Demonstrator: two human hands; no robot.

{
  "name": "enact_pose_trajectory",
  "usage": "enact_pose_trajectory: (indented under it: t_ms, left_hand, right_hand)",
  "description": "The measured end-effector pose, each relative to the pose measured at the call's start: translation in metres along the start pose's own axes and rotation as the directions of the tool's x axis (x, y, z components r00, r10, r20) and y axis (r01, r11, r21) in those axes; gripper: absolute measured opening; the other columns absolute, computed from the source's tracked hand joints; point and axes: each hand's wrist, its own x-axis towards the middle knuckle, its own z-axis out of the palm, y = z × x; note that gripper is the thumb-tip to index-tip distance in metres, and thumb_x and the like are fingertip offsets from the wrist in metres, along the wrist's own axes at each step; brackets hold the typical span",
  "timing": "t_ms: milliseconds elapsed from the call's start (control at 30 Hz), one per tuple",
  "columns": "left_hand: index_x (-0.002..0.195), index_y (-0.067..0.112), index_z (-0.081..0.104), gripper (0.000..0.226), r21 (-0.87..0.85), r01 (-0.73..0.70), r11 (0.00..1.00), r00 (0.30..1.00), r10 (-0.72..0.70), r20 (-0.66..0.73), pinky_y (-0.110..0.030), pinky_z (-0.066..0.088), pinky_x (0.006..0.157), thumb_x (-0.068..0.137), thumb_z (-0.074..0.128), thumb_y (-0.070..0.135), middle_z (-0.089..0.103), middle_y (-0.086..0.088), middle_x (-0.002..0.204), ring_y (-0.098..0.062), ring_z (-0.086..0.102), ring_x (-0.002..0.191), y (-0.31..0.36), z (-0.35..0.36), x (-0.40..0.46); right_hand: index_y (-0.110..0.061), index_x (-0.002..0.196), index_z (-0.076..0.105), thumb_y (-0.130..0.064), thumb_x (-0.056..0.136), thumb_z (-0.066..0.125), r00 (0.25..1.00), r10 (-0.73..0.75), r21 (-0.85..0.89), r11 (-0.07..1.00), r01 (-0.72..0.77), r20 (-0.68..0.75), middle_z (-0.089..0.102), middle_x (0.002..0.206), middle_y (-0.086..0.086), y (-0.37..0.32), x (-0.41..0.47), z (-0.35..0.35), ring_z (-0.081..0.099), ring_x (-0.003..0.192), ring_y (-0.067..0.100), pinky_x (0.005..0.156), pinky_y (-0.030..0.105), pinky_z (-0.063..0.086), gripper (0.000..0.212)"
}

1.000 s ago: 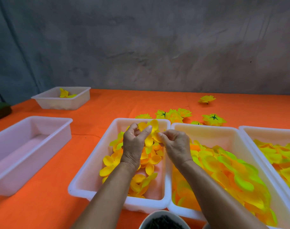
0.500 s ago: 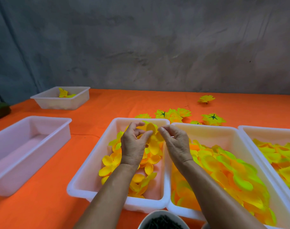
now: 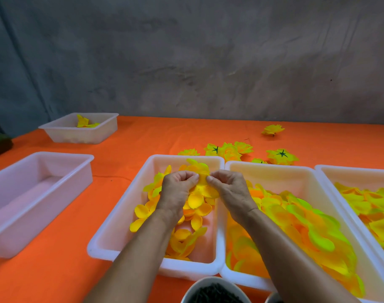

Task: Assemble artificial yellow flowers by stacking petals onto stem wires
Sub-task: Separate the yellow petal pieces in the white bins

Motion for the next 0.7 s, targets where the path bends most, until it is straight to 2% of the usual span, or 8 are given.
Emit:
enact_pose_trajectory:
  t_ms: [100,267,333,433,600,700]
  left_hand:
    - [0.074,0.005,0.061,0.014,-0.209,0.169,0.963,0.983,-0.149,0.108,-0.024,0.048,0.051,0.086,0.058,0.0,0.063,-0.005,0.058,-0.016,0.057,0.052,0.0055,-0.0028,0.0011]
    - [0.076,0.003,0.06,0.01,-0.395,0.255,0.883,0.961,-0.184,0.207,-0.022,0.051,0.049,0.084,0.055,0.001,0.067,-0.008,0.06,-0.016,0.063,0.05,0.0083,-0.007,0.004]
    - [0.076,0.003,0.061,0.006,-0.409,0.258,0.875,0.959,-0.183,0.215,-0.023,0.052,0.049,0.08,0.057,0.002,0.068,-0.008,0.06,-0.016,0.063,0.05,0.0075,-0.0077,0.0054]
    - [0.075,0.004,0.061,0.006,-0.398,0.246,0.884,0.963,-0.175,0.207,-0.024,0.05,0.051,0.08,0.057,0.004,0.068,-0.007,0.06,-0.016,0.063,0.051,0.0058,-0.0076,0.007]
    - [0.073,0.005,0.061,0.014,-0.352,0.217,0.911,0.971,-0.165,0.172,-0.024,0.05,0.051,0.085,0.057,0.0,0.066,-0.006,0.057,-0.015,0.061,0.05,0.0044,-0.0057,0.004]
    - [0.073,0.006,0.062,0.013,-0.272,0.166,0.948,0.984,-0.142,0.105,-0.026,0.045,0.056,0.084,0.06,0.0,0.062,-0.003,0.057,-0.016,0.054,0.055,0.002,-0.0036,0.0032]
  right_hand:
    - [-0.001,0.079,0.066,0.0,0.088,0.059,0.999,0.03,0.112,0.993,-0.033,0.025,0.059,0.076,0.013,-0.002,-0.0008,-0.002,0.049,0.071,0.02,0.063,0.028,0.039,0.011]
    - [0.0,0.081,0.067,-0.004,0.086,0.061,0.992,0.083,0.249,0.963,-0.103,0.093,0.06,0.08,0.017,-0.0057,-0.0006,-0.0036,0.051,0.075,0.024,0.071,0.034,0.04,0.008]
    - [-0.003,0.078,0.067,-0.004,0.085,0.062,0.992,0.072,0.252,0.963,-0.095,0.1,0.062,0.076,0.014,-0.007,-0.0007,-0.0038,0.053,0.073,0.022,0.069,0.032,0.041,0.009]
    - [-0.009,0.075,0.067,-0.001,0.084,0.064,1.0,0.003,0.195,0.981,-0.009,0.031,0.063,0.069,0.005,-0.007,-0.0002,-0.0017,0.055,0.066,0.012,0.062,0.022,0.044,0.012]
    - [-0.016,0.082,0.065,0.013,0.079,0.063,0.995,-0.092,0.166,0.981,0.097,-0.038,0.062,0.069,-0.002,-0.0071,0.0003,-0.0012,0.058,0.061,-0.002,0.059,0.013,0.046,0.029]
    - [-0.016,0.076,0.063,0.017,0.077,0.062,0.986,-0.159,0.028,0.987,0.161,-0.059,0.06,0.071,-0.003,-0.0051,-0.0003,0.0014,0.054,0.062,0.0,0.062,0.013,0.044,0.033]
